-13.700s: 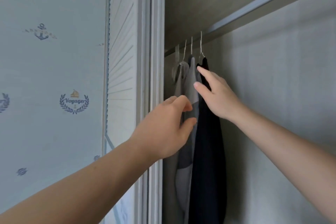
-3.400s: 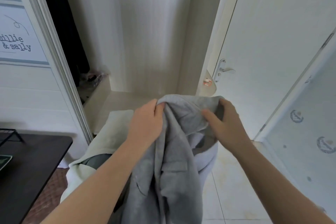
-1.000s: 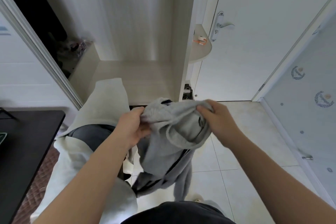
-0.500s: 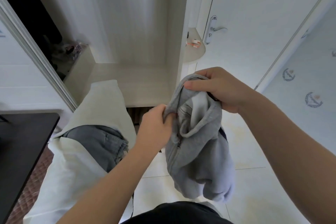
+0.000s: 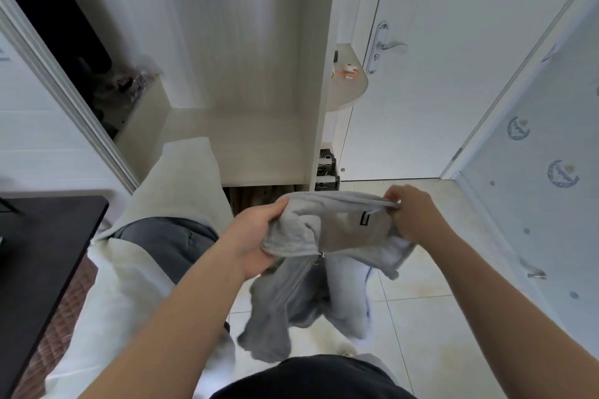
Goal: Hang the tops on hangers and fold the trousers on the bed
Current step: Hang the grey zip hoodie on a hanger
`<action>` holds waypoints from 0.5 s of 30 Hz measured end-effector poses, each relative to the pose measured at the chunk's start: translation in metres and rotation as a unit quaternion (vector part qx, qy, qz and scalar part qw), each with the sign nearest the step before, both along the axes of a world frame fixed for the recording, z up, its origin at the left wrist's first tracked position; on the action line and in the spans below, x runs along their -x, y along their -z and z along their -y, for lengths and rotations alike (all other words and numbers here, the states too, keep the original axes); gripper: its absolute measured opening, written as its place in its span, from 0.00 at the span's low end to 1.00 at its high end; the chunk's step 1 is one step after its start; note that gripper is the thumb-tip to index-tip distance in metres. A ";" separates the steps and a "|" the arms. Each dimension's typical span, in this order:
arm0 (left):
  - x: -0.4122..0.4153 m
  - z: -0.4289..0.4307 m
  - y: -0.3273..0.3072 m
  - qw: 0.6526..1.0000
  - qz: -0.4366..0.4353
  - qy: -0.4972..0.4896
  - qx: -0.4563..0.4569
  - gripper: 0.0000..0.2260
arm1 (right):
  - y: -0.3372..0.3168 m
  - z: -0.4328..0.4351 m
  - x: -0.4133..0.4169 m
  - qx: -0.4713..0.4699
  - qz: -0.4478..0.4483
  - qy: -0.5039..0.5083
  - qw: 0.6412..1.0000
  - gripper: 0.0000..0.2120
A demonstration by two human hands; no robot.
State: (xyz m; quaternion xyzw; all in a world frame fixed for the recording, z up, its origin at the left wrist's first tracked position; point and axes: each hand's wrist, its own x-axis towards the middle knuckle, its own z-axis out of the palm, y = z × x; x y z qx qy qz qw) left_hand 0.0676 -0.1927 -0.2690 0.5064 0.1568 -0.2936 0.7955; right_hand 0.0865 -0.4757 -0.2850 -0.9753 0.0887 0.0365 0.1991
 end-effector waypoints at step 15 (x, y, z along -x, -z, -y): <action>0.015 -0.057 0.028 0.993 -0.103 -0.039 0.051 0.19 | -0.035 -0.042 0.012 -0.575 -0.157 0.022 0.803 0.14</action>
